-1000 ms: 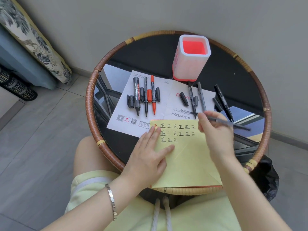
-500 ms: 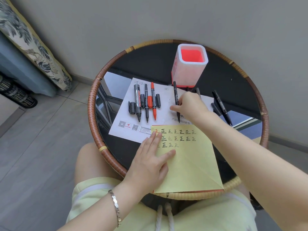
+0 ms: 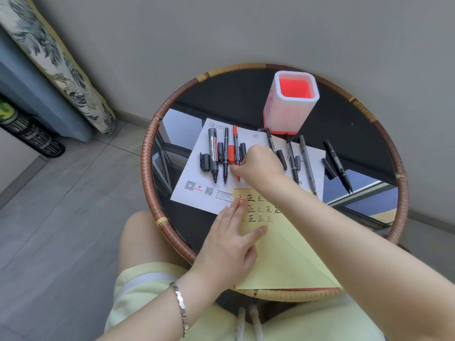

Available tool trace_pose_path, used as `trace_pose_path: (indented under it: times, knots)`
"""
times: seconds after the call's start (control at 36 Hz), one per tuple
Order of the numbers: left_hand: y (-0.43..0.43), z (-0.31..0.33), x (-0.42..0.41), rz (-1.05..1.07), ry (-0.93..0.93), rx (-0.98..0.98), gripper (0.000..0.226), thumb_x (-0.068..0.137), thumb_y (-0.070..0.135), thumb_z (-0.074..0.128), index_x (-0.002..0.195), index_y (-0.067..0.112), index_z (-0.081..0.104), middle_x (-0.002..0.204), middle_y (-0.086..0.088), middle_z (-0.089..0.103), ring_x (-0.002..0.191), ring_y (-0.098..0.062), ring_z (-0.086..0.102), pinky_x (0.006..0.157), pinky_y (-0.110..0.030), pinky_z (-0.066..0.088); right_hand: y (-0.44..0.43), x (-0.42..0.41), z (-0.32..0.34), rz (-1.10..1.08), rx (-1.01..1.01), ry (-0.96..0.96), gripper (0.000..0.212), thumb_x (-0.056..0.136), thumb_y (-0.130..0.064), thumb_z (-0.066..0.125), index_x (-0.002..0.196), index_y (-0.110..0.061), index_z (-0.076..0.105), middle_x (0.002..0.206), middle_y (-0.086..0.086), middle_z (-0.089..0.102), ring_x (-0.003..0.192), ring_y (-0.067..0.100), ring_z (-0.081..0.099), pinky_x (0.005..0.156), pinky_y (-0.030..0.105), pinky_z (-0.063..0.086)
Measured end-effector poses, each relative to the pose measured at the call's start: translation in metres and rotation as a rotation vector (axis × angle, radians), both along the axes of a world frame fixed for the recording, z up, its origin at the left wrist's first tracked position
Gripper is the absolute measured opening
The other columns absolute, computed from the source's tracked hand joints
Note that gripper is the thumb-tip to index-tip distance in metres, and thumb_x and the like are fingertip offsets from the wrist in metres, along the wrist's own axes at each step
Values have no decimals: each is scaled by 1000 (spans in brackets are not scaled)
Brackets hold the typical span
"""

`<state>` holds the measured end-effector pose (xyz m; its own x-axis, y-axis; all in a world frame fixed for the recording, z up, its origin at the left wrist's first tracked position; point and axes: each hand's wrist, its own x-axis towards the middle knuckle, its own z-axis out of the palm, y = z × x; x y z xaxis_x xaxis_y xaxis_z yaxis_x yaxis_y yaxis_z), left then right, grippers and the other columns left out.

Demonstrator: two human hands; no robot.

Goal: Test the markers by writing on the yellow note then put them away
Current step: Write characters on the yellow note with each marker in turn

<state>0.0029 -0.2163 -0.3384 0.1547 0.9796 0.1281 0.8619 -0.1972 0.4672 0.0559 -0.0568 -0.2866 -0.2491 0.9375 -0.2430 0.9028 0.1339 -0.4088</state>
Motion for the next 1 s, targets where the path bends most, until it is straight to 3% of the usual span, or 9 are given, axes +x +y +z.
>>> trace_pose_path:
  times: [0.14, 0.25, 0.33, 0.39, 0.47, 0.58, 0.72, 0.89, 1.0]
  knots:
    - [0, 2, 0, -5, -6, -17, 38, 76, 24, 43, 109, 29, 61, 132, -25, 50, 126, -40, 44, 105, -42, 25, -2, 9, 13, -128, -158, 162, 19, 76, -21, 61, 65, -7, 58, 48, 2, 39, 45, 18, 37, 42, 21, 26]
    - [1, 3, -1, -8, 12, -31, 40, 76, 25, 43, 109, 29, 64, 133, -25, 49, 126, -39, 44, 106, -41, 24, -17, 35, 34, -196, -223, 418, 22, 76, -20, 59, 56, -11, 64, 49, -1, 51, 49, 14, 42, 51, 22, 36]
    - [0, 4, 0, -9, 40, -33, 40, 77, 27, 43, 109, 29, 65, 134, -25, 49, 127, -39, 44, 107, -40, 22, -34, 58, 46, -273, -196, 584, 17, 75, -17, 58, 59, -17, 61, 40, -11, 57, 44, 2, 46, 47, 16, 38]
    - [-1, 4, 0, -10, 54, -33, 39, 77, 27, 43, 109, 29, 65, 134, -25, 49, 127, -40, 44, 107, -40, 22, -44, 75, 48, -301, -142, 688, 9, 75, -10, 58, 67, -15, 58, 46, -6, 60, 44, 4, 45, 45, 18, 35]
    - [-1, 4, 0, -12, 69, -35, 38, 79, 28, 42, 109, 28, 66, 133, -26, 49, 127, -41, 44, 107, -41, 22, -61, 101, 46, -251, -64, 809, 16, 78, 4, 59, 73, -10, 51, 59, 4, 53, 42, 0, 41, 41, 12, 32]
    - [-1, 5, 0, -15, 82, -36, 38, 80, 28, 42, 110, 27, 66, 135, -26, 47, 127, -40, 43, 108, -40, 22, -78, 123, 29, -267, -81, 844, 16, 80, 2, 64, 80, -13, 59, 73, 4, 63, 58, 1, 57, 52, 12, 46]
    - [0, 5, 0, -14, 82, -39, 39, 80, 27, 42, 111, 27, 66, 135, -26, 47, 127, -40, 43, 107, -42, 24, -92, 125, 9, -381, -106, 866, 6, 79, -13, 69, 81, -19, 66, 81, 4, 70, 80, 17, 66, 72, 34, 53]
    - [-1, 6, -1, -17, 96, -35, 39, 80, 27, 42, 111, 27, 66, 136, -24, 47, 129, -39, 41, 107, -42, 23, -97, 104, -2, -503, 64, 950, 25, 79, -17, 69, 66, 1, 58, 55, 1, 62, 49, 1, 58, 52, 10, 45]
    - [0, 6, -1, -16, 95, -31, 39, 80, 27, 43, 110, 27, 66, 135, -24, 48, 128, -40, 42, 107, -42, 24, -96, 94, -17, -608, 172, 941, 35, 83, -8, 65, 57, 9, 47, 48, 12, 48, 40, 0, 49, 47, 6, 38]
